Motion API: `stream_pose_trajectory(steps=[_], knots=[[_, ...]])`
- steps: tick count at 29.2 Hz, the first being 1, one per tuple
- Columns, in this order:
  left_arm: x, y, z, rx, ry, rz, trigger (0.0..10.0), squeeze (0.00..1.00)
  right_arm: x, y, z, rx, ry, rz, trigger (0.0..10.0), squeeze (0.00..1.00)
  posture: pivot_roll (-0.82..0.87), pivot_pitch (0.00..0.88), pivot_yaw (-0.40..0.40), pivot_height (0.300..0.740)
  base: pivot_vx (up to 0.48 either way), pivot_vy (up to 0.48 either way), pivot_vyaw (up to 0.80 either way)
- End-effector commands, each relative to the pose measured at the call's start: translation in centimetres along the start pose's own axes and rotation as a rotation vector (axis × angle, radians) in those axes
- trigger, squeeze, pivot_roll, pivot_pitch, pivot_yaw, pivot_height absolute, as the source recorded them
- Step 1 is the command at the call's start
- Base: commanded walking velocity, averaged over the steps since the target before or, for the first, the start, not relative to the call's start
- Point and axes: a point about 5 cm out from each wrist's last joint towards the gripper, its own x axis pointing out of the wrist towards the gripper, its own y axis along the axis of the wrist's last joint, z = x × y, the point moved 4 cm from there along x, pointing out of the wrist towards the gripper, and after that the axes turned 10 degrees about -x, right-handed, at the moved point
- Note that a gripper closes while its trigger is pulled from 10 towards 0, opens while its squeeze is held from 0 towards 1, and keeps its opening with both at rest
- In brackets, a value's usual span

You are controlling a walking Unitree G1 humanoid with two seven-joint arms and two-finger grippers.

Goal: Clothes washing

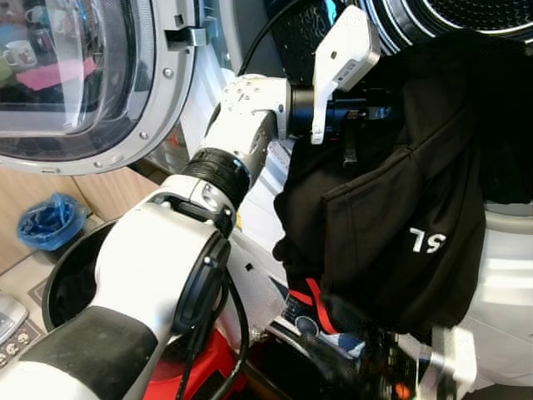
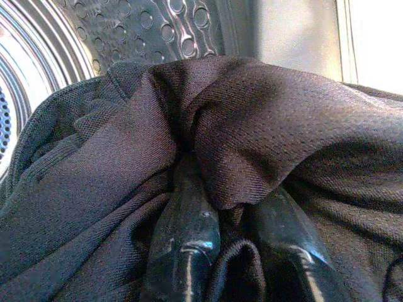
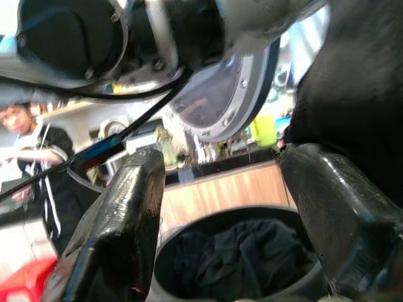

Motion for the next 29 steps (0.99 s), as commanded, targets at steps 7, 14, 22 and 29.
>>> stream_pose_trajectory(steps=[7,14,22,29], knots=[[0.1,0.2,0.1,0.005,-0.021,-0.013,0.0,0.00,1.2,-1.0,0.7,-0.096,-0.057,-0.113,10.0,0.00,0.03,0.129,-0.013,0.740,0.000,0.000,0.00],[0.5,0.4,0.7,0.012,-0.076,-0.012,0.0,0.00,3.3,-0.1,4.0,-0.262,-0.239,-0.100,10.0,0.00,0.03,0.125,-0.008,0.740,0.000,0.000,0.00],[0.5,0.6,0.8,0.017,-0.100,-0.006,0.0,0.00,4.5,1.1,5.0,-0.341,-0.300,-0.071,10.0,0.00,0.03,0.124,-0.005,0.740,0.000,0.000,0.00],[0.4,1.2,1.0,0.050,-0.125,-0.010,0.4,0.00,4.7,0.6,5.6,-0.398,-0.302,-0.111,10.0,0.00,0.03,0.119,-0.006,0.740,0.000,0.000,0.00]])
